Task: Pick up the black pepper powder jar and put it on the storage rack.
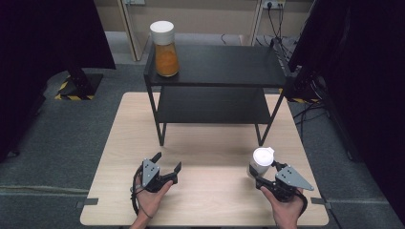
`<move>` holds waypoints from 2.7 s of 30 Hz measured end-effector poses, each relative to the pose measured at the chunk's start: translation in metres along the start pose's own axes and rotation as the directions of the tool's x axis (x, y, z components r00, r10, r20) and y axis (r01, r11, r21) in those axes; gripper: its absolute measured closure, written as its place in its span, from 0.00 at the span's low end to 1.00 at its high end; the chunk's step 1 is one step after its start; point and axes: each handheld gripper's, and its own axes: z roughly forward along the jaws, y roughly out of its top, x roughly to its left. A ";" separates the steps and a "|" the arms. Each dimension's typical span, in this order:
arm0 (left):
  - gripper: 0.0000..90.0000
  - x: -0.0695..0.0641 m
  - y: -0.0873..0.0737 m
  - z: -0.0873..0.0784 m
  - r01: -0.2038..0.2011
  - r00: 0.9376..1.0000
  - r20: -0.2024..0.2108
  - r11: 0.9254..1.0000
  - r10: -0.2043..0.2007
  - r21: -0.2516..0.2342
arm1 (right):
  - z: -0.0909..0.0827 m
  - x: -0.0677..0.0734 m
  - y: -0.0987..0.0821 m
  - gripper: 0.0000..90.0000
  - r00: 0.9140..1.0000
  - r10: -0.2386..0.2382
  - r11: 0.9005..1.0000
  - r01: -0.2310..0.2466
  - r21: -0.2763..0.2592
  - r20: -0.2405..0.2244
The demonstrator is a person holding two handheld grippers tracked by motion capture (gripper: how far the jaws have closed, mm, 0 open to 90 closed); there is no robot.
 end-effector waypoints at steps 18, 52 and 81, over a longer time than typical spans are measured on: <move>0.14 0.000 0.000 0.000 0.001 1.000 -0.001 1.000 -0.001 0.001 | -0.004 -0.001 0.002 0.34 1.000 0.011 1.000 -0.011 -0.011 0.014; 0.14 0.000 0.000 0.000 0.003 1.000 -0.002 1.000 -0.003 -0.001 | -0.007 -0.005 0.038 0.34 0.999 -0.017 0.997 0.020 -0.074 0.042; 0.14 0.000 0.000 0.000 0.009 1.000 -0.004 1.000 -0.009 0.001 | 0.007 -0.015 0.100 0.34 0.996 -0.048 0.985 0.059 -0.160 0.072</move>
